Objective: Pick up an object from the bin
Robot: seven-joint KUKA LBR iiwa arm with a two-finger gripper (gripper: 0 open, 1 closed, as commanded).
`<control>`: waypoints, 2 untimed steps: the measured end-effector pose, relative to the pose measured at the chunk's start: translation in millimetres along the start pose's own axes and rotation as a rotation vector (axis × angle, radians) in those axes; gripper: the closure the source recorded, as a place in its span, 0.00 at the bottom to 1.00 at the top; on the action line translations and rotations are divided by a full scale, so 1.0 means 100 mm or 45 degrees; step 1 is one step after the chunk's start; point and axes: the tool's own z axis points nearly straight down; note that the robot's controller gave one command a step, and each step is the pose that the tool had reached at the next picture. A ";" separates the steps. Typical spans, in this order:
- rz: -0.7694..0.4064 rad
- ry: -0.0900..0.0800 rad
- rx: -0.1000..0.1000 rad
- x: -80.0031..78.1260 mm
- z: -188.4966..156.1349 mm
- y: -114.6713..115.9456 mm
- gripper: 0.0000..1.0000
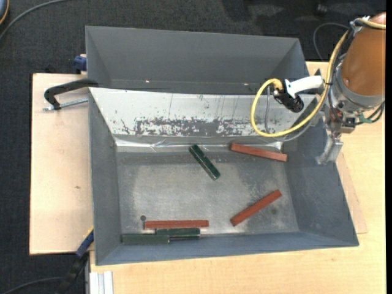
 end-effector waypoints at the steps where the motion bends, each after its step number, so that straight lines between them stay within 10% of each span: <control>1: -0.091 -0.013 0.001 -0.35 1.46 -0.11 0.00; 2: 0.019 -0.015 0.003 -0.69 1.43 -1.20 0.00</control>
Offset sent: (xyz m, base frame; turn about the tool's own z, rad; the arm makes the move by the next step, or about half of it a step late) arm -0.0321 0.0126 -0.1441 -0.0713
